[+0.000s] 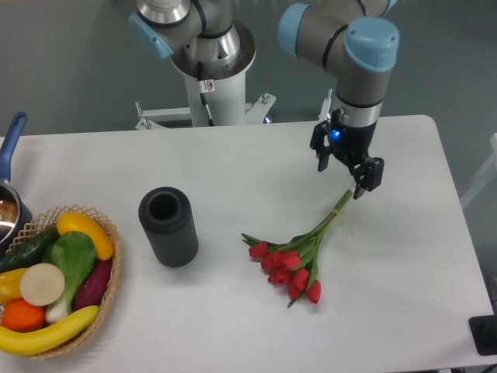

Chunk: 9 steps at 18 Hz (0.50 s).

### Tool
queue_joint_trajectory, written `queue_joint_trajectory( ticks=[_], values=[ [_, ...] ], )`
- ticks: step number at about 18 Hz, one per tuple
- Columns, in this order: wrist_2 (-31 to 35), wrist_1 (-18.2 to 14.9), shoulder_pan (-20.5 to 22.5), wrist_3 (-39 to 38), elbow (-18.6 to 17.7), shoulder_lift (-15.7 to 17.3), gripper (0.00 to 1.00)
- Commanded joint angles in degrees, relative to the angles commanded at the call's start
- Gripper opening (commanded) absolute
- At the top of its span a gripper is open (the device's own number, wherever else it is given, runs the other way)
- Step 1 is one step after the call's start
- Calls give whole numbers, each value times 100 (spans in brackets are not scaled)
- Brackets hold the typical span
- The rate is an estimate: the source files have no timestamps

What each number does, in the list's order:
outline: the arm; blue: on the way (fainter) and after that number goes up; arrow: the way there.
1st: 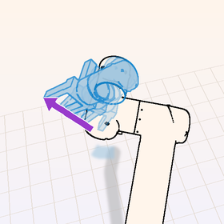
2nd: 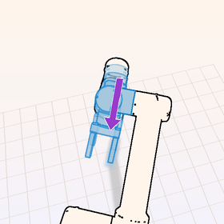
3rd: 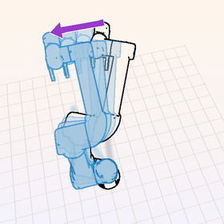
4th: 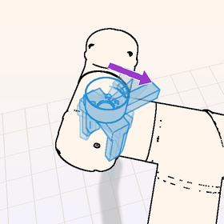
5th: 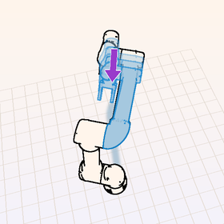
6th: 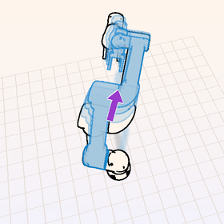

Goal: Pick up the flowers from the table
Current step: 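Move the open gripper down and over the tulip stems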

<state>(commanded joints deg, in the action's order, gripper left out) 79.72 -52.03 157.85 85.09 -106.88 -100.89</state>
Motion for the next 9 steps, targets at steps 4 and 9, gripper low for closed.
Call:
queue_joint_trajectory(
  ticks=[4, 9],
  values=[
    [0, 44, -132, -334, 0, -149, 100],
    [-97, 299, -316, -669, 9, -369, 100]
  ],
)
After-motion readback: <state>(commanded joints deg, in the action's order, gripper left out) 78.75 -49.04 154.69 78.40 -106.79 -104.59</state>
